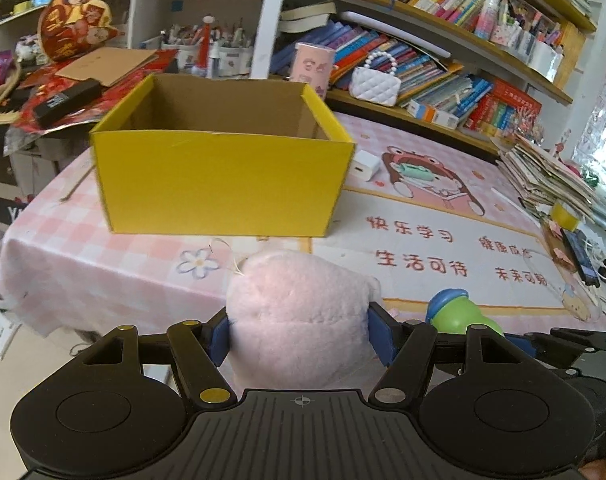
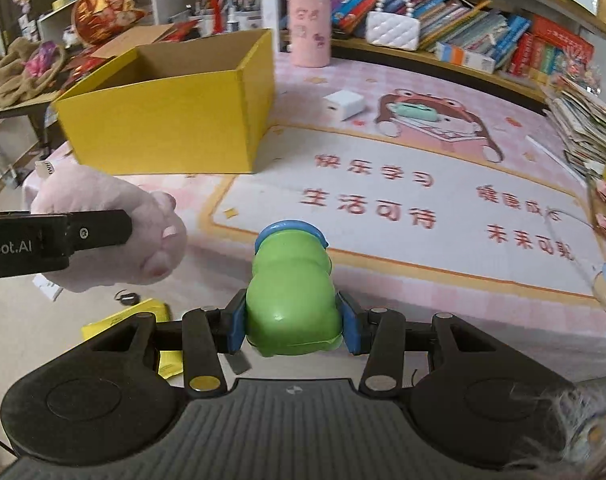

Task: Organize objects
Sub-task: 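Carry the pink plush and green toy over the yellow box with both tools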

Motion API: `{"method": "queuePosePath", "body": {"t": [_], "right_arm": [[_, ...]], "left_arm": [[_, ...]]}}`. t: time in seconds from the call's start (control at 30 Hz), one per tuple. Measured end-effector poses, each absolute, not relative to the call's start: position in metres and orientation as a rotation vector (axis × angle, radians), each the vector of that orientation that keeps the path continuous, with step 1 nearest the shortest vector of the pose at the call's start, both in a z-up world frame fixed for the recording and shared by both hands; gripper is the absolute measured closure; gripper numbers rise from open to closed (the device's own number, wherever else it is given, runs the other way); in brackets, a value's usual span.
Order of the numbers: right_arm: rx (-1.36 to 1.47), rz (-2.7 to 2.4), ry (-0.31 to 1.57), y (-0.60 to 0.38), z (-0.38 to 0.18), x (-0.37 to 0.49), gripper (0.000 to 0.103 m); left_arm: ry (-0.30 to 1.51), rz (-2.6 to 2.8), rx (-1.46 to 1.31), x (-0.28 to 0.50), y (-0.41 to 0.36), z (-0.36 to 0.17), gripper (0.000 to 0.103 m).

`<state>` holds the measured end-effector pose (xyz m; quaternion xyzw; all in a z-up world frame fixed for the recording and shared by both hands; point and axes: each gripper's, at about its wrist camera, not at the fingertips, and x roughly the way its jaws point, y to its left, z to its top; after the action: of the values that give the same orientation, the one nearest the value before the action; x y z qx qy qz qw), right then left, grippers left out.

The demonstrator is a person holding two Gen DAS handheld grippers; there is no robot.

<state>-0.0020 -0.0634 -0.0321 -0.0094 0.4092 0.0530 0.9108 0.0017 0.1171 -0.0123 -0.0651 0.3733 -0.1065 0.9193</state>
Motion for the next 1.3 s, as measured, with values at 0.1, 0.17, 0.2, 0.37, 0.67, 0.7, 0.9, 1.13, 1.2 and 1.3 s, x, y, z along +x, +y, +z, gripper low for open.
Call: {"method": "queuePosePath", "body": {"t": [0.1, 0.17, 0.2, 0.37, 0.67, 0.7, 0.9, 1.13, 1.2, 1.3], "right_arm": [[-0.034, 0.138, 0.838, -0.050, -0.031, -0.004, 0.060], [-0.045, 0.156, 0.834, -0.041, -0.030, -0.005, 0.060], [-0.050, 0.166, 0.833, -0.037, -0.029, -0.005, 0.060], [-0.077, 0.200, 0.821, -0.019, -0.026, -0.006, 0.060], [-0.123, 0.257, 0.806, 0.008, -0.020, -0.003, 0.060], [-0.128, 0.263, 0.804, 0.011, -0.019, -0.002, 0.060], [-0.156, 0.300, 0.799, 0.022, -0.018, 0.005, 0.060], [-0.148, 0.325, 0.668, 0.030, 0.004, 0.028, 0.060], [-0.138, 0.325, 0.609, 0.032, 0.017, 0.040, 0.060], [-0.127, 0.313, 0.541, 0.032, 0.036, 0.062, 0.060]], "left_arm": [[0.757, -0.188, -0.139, -0.006, 0.130, -0.011, 0.036], [0.748, -0.175, -0.138, -0.011, 0.136, -0.010, 0.036], [0.743, -0.170, -0.137, -0.013, 0.139, -0.009, 0.036], [0.732, -0.138, -0.156, -0.020, 0.156, -0.008, 0.036], [0.719, -0.078, -0.195, -0.027, 0.183, -0.006, 0.036], [0.719, -0.074, -0.199, -0.027, 0.185, -0.007, 0.036], [0.721, -0.044, -0.220, -0.027, 0.194, -0.008, 0.036], [0.653, -0.040, -0.148, -0.016, 0.197, 0.009, 0.036], [0.605, -0.041, -0.131, -0.005, 0.200, 0.023, 0.035], [0.529, -0.034, -0.137, 0.014, 0.204, 0.045, 0.035]]}}
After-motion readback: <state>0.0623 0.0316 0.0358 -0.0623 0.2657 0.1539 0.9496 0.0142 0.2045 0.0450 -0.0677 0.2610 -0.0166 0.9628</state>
